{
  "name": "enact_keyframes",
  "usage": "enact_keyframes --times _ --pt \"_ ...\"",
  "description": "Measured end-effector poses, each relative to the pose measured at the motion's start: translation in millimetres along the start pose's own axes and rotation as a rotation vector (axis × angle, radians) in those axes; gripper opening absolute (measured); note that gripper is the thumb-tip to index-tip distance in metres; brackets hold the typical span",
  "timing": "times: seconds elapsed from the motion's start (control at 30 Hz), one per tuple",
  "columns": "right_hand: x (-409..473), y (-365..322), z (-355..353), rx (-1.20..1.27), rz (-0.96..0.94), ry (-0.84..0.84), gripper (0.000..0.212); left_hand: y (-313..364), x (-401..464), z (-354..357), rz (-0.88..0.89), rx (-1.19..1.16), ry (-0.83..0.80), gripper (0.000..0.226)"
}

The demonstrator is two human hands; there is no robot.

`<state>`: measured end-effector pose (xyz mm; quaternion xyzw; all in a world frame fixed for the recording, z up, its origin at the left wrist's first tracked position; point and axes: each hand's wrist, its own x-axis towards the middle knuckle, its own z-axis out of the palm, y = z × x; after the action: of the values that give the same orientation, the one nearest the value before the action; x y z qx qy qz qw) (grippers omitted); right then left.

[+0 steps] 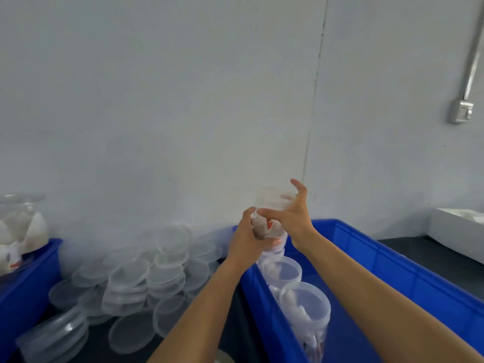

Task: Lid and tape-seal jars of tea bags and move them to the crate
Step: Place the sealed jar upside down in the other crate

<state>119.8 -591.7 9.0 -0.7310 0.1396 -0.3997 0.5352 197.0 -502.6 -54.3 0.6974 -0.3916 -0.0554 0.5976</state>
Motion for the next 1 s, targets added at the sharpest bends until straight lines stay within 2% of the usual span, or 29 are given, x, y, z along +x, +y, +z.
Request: enact_keyframes --times 0.13,0.27,0.47,0.7,0.87,1.0 --pt "40.3 30.7 -15.8 -0.106 -0.015 0.113 0.103 -19.9 32.7 22.2 0.008 0.137 -0.04 0.066" --pt "67.0 66.1 -19.5 -0.153 0.031 0.181 0.1 -33.8 55.7 35.9 0.004 0.174 -0.06 0.069" --pt "90.0 98.2 -14.0 -0.227 0.048 0.266 0.099 -34.8 84.4 48.7 -0.031 0.439 -0.12 0.068" --pt "87.0 134.0 -4.1 -0.207 0.254 0.223 0.098 -51.5 83.3 57.0 -0.084 0.582 -0.216 0.08" --pt "82.8 148.7 -6.6 -0.12 0.47 0.086 0.096 -52.5 83.5 59.5 -0.033 0.745 -0.247 0.072" --pt "82.2 147.7 -4.3 -0.199 0.615 0.045 0.092 -52.9 82.8 60.8 -0.016 0.842 -0.283 0.051"
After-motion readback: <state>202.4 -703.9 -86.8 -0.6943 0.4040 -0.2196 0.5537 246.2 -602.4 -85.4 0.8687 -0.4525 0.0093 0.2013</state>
